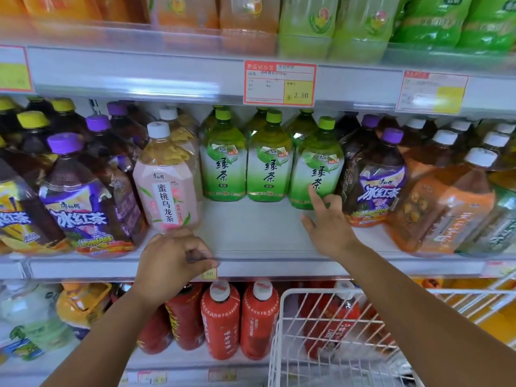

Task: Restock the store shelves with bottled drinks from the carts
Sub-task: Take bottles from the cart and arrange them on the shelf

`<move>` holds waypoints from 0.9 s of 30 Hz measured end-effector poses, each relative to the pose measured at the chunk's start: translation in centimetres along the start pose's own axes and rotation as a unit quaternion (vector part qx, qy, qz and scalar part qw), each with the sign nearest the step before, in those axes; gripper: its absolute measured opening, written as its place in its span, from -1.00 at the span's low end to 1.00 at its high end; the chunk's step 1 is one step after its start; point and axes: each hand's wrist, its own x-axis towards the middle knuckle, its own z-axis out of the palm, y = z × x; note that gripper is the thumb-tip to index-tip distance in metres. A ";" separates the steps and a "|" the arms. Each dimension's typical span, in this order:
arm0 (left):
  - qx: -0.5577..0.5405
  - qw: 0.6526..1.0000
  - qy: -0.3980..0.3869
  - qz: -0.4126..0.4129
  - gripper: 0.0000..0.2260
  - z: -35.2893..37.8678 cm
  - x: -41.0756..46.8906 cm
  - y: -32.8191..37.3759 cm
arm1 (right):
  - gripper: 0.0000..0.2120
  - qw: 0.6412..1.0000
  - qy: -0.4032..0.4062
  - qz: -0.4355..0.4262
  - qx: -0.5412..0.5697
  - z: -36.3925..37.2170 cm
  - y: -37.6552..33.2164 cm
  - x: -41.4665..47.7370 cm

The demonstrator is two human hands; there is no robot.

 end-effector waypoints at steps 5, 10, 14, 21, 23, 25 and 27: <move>-0.003 1.000 -0.010 -0.006 -0.75 -0.2 0.1 0.1 | -0.36 0.999 -0.040 0.007 -0.010 0.0 0.4 1.8; 0.005 0.999 -0.027 -0.015 -0.76 -0.5 0.2 0.4 | -0.35 0.999 -0.044 0.005 -0.009 0.1 0.3 1.9; 0.028 0.999 -0.022 -0.023 -0.72 -0.5 0.1 0.7 | -0.45 0.998 -0.053 -0.031 0.004 -2.1 -0.1 0.0; -0.004 0.995 -0.040 0.090 -0.58 2.0 -3.5 7.8 | -0.78 0.976 -0.173 -0.112 0.073 -7.2 0.0 -10.6; -0.064 0.985 -0.133 0.088 -0.59 3.5 -5.2 10.0 | -0.82 0.956 -0.273 -0.101 0.046 -7.7 0.8 -13.6; -0.086 0.977 -0.181 0.079 -0.56 5.2 -6.8 11.2 | -0.80 0.928 -0.357 -0.096 0.039 -7.4 1.3 -16.4; -0.107 0.978 -0.173 0.056 -0.53 6.4 -7.8 11.6 | -0.71 0.905 -0.411 -0.108 0.017 -7.2 1.1 -18.9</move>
